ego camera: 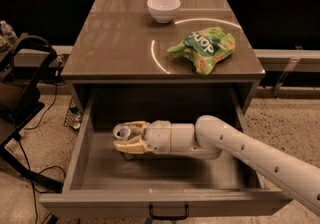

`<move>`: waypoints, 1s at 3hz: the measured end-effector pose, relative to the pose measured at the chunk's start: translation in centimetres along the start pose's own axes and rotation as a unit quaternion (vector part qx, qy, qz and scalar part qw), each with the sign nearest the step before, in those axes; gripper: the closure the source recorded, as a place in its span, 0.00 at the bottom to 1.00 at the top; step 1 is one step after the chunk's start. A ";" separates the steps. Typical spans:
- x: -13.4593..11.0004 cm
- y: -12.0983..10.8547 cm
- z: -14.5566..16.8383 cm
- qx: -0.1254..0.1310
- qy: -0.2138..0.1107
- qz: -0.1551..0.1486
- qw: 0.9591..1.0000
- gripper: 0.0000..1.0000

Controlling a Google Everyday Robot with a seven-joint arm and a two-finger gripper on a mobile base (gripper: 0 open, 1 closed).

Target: Place redbull can into top drawer

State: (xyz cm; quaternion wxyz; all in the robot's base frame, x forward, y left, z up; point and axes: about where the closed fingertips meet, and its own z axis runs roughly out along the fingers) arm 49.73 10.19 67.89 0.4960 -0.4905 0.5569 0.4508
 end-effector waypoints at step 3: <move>-0.3 0.1 0.2 -0.002 0.000 0.000 1.000 0.06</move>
Offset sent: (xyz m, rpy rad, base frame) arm 0.0000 0.0001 0.0022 -0.0001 -0.0001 0.0001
